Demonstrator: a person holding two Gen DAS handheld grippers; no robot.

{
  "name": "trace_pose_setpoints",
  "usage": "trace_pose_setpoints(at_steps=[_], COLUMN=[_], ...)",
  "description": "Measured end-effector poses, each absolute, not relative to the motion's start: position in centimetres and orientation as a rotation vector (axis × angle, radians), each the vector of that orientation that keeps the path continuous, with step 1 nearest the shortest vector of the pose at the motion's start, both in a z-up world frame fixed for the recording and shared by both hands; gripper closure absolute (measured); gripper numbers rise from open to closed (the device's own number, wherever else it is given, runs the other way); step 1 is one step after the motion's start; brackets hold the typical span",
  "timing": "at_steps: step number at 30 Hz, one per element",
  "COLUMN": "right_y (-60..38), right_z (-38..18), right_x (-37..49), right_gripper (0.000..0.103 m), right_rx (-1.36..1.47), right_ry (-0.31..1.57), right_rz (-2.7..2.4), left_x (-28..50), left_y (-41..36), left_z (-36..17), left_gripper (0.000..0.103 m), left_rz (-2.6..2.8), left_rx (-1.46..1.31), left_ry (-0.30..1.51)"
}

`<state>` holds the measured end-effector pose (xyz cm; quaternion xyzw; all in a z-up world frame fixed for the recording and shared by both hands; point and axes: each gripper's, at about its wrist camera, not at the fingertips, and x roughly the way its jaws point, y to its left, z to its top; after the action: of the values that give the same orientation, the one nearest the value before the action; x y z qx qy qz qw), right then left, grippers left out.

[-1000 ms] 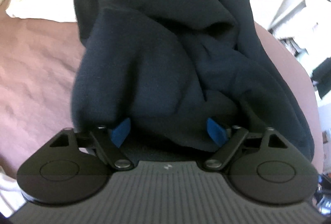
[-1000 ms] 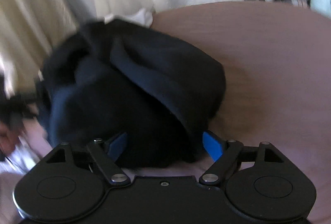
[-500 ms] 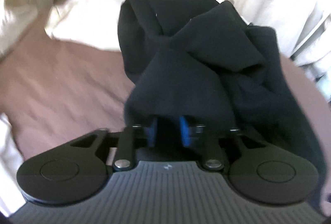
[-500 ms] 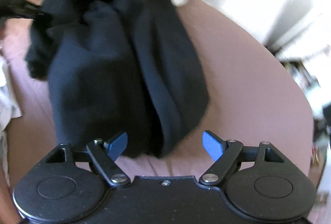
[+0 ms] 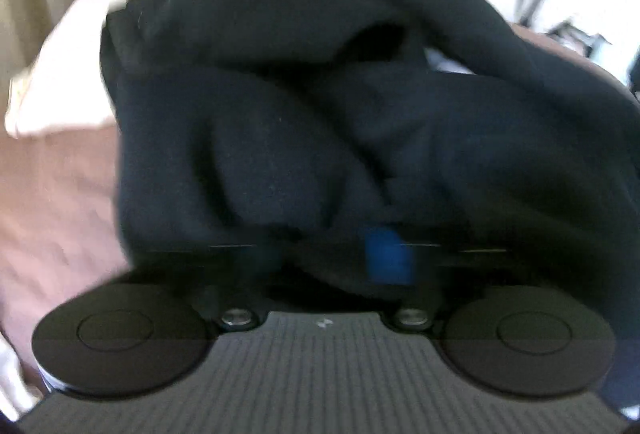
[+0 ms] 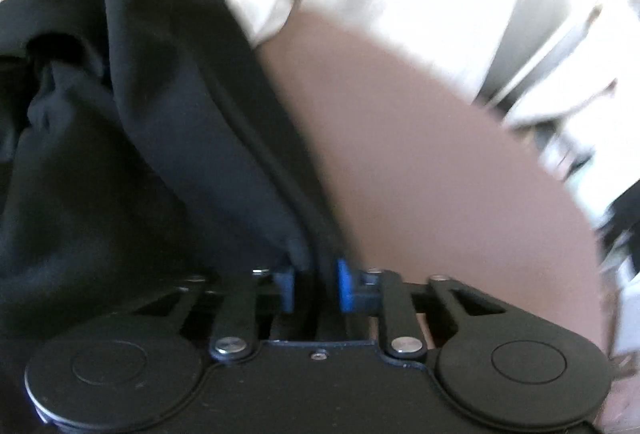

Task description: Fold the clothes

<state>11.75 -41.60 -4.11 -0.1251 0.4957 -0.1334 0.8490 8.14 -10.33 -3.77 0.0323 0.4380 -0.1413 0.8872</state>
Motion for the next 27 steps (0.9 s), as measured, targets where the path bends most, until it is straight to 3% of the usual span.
trace_pose_setpoints(at_steps=[2,4,10,14,17,18,20,22,24,26,27], right_y=[-43.7,-46.5,-55.3,-59.7,-61.5,-62.0,-63.0,-64.5,-65.3,-65.4,-65.4], right_z=[-1.8,0.5,5.4,7.4,4.5,3.1,0.0,-4.0,-6.7,-8.0,-8.4], right_x=[10.7,9.4,3.1,-1.7,-3.8,-4.4,-5.7,-7.3,-8.9,-10.1,-10.4], right_gripper=[0.098,0.099,0.099,0.099,0.093,0.077,0.073,0.073,0.073,0.068,0.068], right_rx=[-0.264,-0.242,-0.175,0.012,0.117,0.146,0.213,0.311,0.402,0.444,0.454], right_ry=[0.99,0.944,0.839,0.757,0.786,0.806,0.855,0.922,0.942,0.928,0.919], right_rz=[-0.389,-0.521,-0.809,-0.867,-0.953,-0.987,-1.062,-1.096,-1.056,-0.986,-0.95], left_x=[5.1,3.0,4.6,4.4,4.3,4.3,4.4,3.4,0.6,-2.0,-3.2], left_y=[-10.9,-11.0,-8.9,-8.6,-8.9,-9.3,-10.1,-10.1,-10.2,-11.1,-11.6], left_z=[-1.3,0.1,-0.1,-0.3,-0.6,-0.7,-0.8,0.3,2.0,2.6,2.7], left_gripper=[0.096,0.096,0.095,0.088,0.086,0.085,0.083,0.074,0.045,0.032,0.031], left_rz=[-0.255,-0.218,-0.184,-0.187,-0.175,-0.175,-0.182,-0.259,-0.393,-0.515,-0.578], left_rx=[0.215,0.304,0.167,0.135,0.176,0.193,0.225,0.218,0.167,0.151,0.147], left_ry=[0.713,0.573,0.645,0.66,0.659,0.655,0.646,0.612,0.551,0.528,0.524])
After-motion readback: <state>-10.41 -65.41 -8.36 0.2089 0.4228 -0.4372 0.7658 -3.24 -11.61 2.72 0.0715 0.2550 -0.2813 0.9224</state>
